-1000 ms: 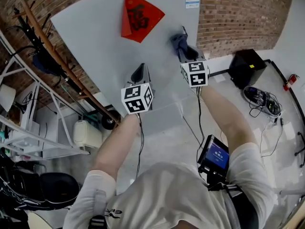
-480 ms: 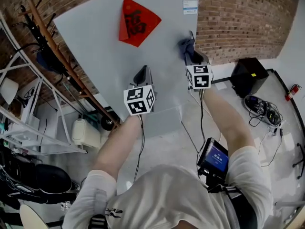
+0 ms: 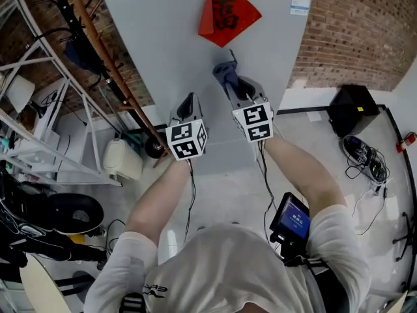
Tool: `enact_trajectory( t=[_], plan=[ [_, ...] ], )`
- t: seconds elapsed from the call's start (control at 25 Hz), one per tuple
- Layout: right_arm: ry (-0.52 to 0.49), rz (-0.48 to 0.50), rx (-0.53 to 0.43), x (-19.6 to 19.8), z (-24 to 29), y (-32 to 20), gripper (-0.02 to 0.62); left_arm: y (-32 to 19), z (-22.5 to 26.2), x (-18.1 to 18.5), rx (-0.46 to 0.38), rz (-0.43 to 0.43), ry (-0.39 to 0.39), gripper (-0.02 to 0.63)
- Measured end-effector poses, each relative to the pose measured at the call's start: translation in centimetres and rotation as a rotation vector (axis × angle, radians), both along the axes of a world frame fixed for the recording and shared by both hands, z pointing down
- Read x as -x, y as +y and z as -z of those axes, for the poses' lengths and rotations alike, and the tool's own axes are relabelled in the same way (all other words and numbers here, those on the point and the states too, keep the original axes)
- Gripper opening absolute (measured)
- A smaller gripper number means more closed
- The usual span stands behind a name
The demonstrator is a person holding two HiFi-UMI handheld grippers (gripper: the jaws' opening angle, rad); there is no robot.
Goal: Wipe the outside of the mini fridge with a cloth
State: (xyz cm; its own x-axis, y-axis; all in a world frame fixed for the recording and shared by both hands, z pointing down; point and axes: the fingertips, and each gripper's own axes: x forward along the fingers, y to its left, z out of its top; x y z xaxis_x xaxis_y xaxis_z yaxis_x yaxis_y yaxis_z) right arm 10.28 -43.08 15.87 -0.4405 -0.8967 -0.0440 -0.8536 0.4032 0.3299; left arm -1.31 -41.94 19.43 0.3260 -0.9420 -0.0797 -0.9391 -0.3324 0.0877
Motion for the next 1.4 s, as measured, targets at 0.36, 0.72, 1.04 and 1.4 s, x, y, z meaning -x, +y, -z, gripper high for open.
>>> enact_trajectory(
  t=[0.36,0.72,1.04,1.4],
  plan=[
    [0.002,0.148,0.073,16.4,-5.7,0.1,0.086,1.4,-3.7,12.5,0.069,0.125,-0.036,0.004],
    [-0.001,0.109,0.132,23.1,-10.7,-2.5,0.086,1.6,-7.1,19.6,0.119,0.160,-0.069,0.005],
    [0.011,0.086,0.116,22.0,-11.0,-3.2,0.086,0.4,-7.8,18.1,0.121,0.105,-0.092,0.005],
    [0.006,-0.001,0.108,13.6,-10.8,-3.0,0.086,-0.7,-7.9,10.9,0.122,0.016,-0.095,0.005]
  ],
)
